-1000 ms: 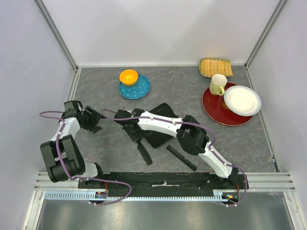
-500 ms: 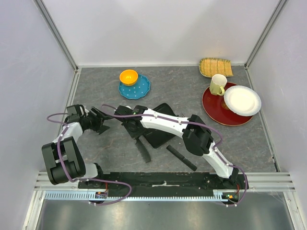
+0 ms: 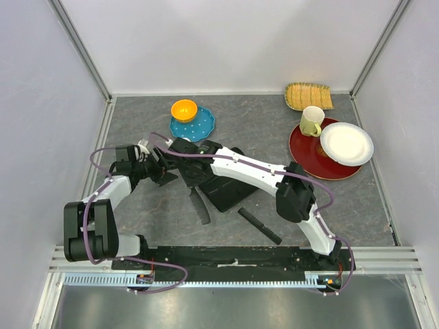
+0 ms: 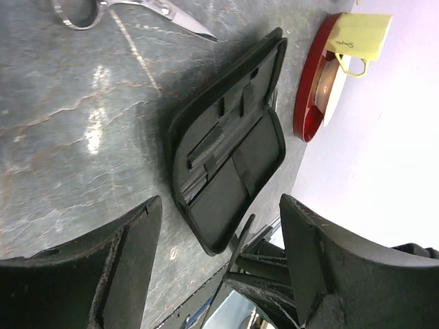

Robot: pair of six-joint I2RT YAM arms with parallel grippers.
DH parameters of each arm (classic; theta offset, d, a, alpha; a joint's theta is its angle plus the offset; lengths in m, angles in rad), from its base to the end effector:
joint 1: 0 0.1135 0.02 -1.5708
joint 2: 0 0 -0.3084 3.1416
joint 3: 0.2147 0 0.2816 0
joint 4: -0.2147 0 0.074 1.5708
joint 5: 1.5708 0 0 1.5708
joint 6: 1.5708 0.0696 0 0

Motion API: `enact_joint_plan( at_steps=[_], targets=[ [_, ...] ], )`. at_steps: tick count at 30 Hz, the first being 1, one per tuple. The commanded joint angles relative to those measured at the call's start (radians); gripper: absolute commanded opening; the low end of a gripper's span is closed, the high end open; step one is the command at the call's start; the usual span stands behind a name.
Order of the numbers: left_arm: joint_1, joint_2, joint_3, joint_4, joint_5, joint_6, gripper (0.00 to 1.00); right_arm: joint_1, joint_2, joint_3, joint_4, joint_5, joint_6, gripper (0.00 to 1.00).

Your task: Sort the hair-cutting tools

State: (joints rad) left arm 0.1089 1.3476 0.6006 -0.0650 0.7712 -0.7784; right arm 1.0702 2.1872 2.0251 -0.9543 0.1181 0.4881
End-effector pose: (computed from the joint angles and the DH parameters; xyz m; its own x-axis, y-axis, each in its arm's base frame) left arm 0.2832 -0.0178 0.1814 -0.7937 -0.5932 -0.1348 -0.2225 0.4893 -0.8432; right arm 0.2675 0.4718 0.2514 -0.7778 -0.4514 -0.4373 -0.5453 0.8307 0.1123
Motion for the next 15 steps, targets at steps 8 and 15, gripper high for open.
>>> enact_joint_plan(
  at_steps=[8, 15],
  targets=[
    [-0.156, -0.051, -0.036, 0.211, 0.053, -0.071, 0.63, -0.027, -0.102, 0.014, 0.074, -0.052, 0.041, 0.15],
    [-0.187, -0.068, -0.044, 0.200, 0.037, -0.047, 0.02, -0.047, -0.124, -0.034, 0.115, -0.074, 0.058, 0.15]
  ],
)
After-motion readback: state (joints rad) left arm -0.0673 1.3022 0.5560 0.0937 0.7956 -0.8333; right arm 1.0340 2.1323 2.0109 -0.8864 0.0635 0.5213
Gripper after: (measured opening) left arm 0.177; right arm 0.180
